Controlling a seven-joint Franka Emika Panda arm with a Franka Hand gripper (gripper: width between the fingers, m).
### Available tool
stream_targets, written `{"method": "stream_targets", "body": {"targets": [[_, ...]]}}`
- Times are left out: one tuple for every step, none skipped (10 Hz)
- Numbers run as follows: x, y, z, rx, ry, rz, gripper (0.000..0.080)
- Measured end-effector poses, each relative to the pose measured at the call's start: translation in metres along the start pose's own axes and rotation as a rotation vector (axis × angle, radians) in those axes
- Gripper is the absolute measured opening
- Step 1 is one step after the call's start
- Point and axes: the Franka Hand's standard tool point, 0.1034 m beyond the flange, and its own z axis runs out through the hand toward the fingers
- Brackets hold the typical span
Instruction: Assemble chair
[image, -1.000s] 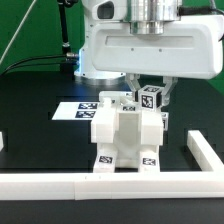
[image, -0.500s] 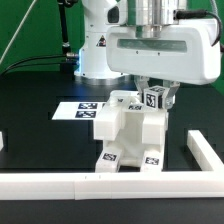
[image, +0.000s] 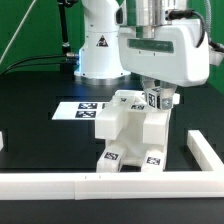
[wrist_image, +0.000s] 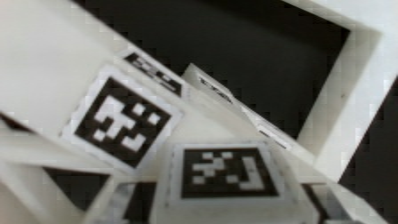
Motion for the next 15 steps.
{"method": "stream_targets", "body": {"targets": [[-0.0001,0.0000,0.0001,0.000,-0.001,0.026,0.0273],[0.0009,0.0002,0.0002,0.000,-0.007,0.064,0.0273],[0.0062,0.0017,0.0004,-0.008,-0.020,0.074,0.0273],[0.0081,0.0027,0.0008,-0.012,-0.031,0.104,0.0273],[0.0083,0.0030,0.0011,-0.019,-0.035,0.119,0.0273],[0.0081,0.0029,0.0013,-0.030,-0.039,0.141,0.0273],[0.0077,0.0028,0.0015,-0.043,-0.044,0.184,0.0273],[0.0063,0.0026,0.0015,-0.049,-0.045,0.203,0.0273],[0.0043,0.0016,0.0016,-0.056,-0.049,0.238,0.0273],[0.0041,0.0017,0.0019,-0.060,-0.049,0.273,0.0273],[0.0041,0.0018,0.0020,-0.060,-0.049,0.276,0.0273],[0.0034,0.0016,0.0020,-0.060,-0.049,0.298,0.0273],[0.0035,0.0018,0.0022,-0.060,-0.049,0.274,0.0373],[0.0033,0.0018,0.0023,-0.059,-0.050,0.249,0.0373],[0.0030,0.0018,0.0025,-0.060,-0.051,0.248,0.0524]]}}
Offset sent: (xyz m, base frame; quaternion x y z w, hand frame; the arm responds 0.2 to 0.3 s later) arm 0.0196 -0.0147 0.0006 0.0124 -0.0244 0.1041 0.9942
